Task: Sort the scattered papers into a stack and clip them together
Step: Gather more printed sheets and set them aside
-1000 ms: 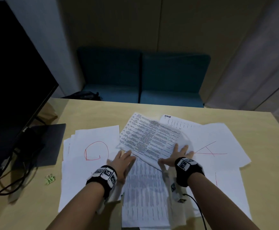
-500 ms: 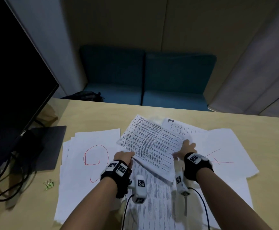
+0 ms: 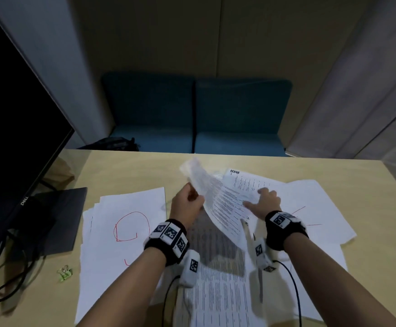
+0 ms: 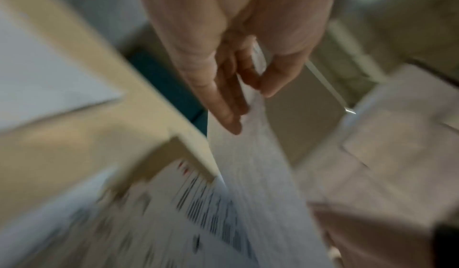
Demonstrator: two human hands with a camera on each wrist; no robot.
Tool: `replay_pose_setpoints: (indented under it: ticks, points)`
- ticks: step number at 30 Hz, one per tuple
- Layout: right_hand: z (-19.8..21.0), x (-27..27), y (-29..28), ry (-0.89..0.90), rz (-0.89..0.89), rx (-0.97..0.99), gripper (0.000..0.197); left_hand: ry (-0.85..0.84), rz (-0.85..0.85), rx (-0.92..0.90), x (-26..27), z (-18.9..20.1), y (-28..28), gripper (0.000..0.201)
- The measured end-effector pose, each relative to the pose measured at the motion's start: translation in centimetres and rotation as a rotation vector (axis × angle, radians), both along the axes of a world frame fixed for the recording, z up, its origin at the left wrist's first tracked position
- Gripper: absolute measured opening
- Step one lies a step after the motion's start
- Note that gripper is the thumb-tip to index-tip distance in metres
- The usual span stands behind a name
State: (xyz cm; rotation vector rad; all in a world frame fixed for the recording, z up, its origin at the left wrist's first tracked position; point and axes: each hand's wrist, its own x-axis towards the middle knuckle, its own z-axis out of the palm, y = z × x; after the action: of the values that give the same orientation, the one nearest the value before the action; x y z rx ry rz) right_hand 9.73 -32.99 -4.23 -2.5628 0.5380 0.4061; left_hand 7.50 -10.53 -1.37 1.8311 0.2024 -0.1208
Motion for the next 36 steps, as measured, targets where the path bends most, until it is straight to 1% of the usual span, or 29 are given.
replay_pose_setpoints:
  ticks: [2,4,6,7,8,9,10,11,12,13,14,16,17,18,19,20,21,22,23,25,27,30,32,34,36]
  points:
    - [1.0,0.5,-0.4,-0.066,0.005,0.141,0.073,-0.126,-0.147,0.009,-0.4,2.3,0.1,0.016]
    - [2.0,0.9,-0.8,-0.083,-0.020,0.377,0.078,-0.171,-0.228,-0.049,-0.6,4.4,0.8,0.020]
    - [3.1,0.8,-0.6,-0.064,-0.080,0.658,0.092,-0.159,-0.257,-0.104,-0.8,5.9,1.7,0.011]
    - [3.8,0.5,-0.4,-0.058,-0.090,0.756,0.099,-0.135,-0.248,-0.149,-0.9,6.6,2.1,0.010]
    - [4.4,0.0,-0.1,-0.053,-0.092,0.823,0.096,-0.115,-0.224,-0.180,-1.0,7.0,2.5,0.012]
    - [4.7,-0.4,0.0,-0.049,-0.082,0.881,0.084,-0.097,-0.190,-0.204,-0.9,7.2,2.8,0.016]
    - [4.8,-0.9,0.0,-0.039,-0.073,0.920,0.066,-0.081,-0.160,-0.190,-1.0,7.0,3.0,0.019]
    - [4.7,-1.3,0.0,-0.036,-0.077,0.937,0.045,-0.050,-0.134,-0.136,-1.0,6.4,3.2,0.020]
    - [4.6,-1.9,0.0,-0.032,-0.101,0.908,0.025,-0.002,-0.105,-0.051,-1.2,5.7,3.3,0.020]
    - [4.4,-2.4,0.0,-0.011,-0.126,0.845,0.010,0.082,-0.068,0.037,-1.4,4.6,3.5,0.021]
    - [4.0,-3.1,0.0,0.042,-0.144,0.752,0.007,0.191,-0.036,0.086,-1.8,3.3,3.6,0.023]
    - [2.5,-4.2,-0.3,0.155,-0.140,0.476,0.019,0.413,-0.056,0.103,-3.0,0.5,3.5,0.027]
    - [1.6,-4.7,-0.4,0.186,-0.122,0.358,0.023,0.488,-0.093,0.145,-3.6,-0.6,3.5,0.023]
    - [0.6,-5.3,-0.5,0.208,-0.111,0.277,0.026,0.539,-0.129,0.205,-4.4,-1.2,3.5,0.012]
    - [-0.5,-5.8,-0.6,0.227,-0.099,0.228,0.026,0.564,-0.156,0.257,-5.0,-1.6,3.5,0.007]
    - [-1.3,-6.3,-0.6,0.249,-0.081,0.186,0.023,0.584,-0.158,0.306,-5.4,-2.3,3.5,0.031]
    - [-2.0,-6.6,-0.5,0.259,-0.063,0.153,0.017,0.603,-0.149,0.336,-5.8,-2.9,3.4,0.048]
    - [-2.1,-7.0,-0.2,0.263,-0.058,0.136,0.010,0.619,-0.129,0.323,-6.1,-3.2,3.4,0.057]
    - [-2.6,-7.2,-0.1,0.246,-0.060,0.135,0.010,0.628,-0.113,0.312,-6.2,-3.5,3.4,0.058]
    - [-3.2,-7.6,0.3,0.231,-0.086,0.136,0.030,0.649,-0.070,0.275,-6.7,-3.8,3.1,0.047]
    - [-3.0,-8.0,1.1,0.225,-0.079,0.122,0.041,0.676,-0.068,0.218,-7.1,-3.7,2.7,0.032]
    - [-2.7,-8.5,2.2,0.230,-0.059,0.171,0.047,0.690,-0.056,0.135,-7.8,-4.0,2.3,0.045]
    - [-2.8,-8.4,2.5,0.229,-0.044,0.226,0.044,0.645,-0.052,0.119,-8.0,-4.3,2.2,0.053]
    - [-2.8,-8.1,2.6,0.214,-0.018,0.291,0.033,0.557,-0.061,0.205,-8.2,-4.0,2.0,0.043]
    - [-2.2,-7.6,2.8,0.140,-0.030,0.399,0.015,0.438,-0.082,0.297,-8.2,-3.5,2.0,0.031]
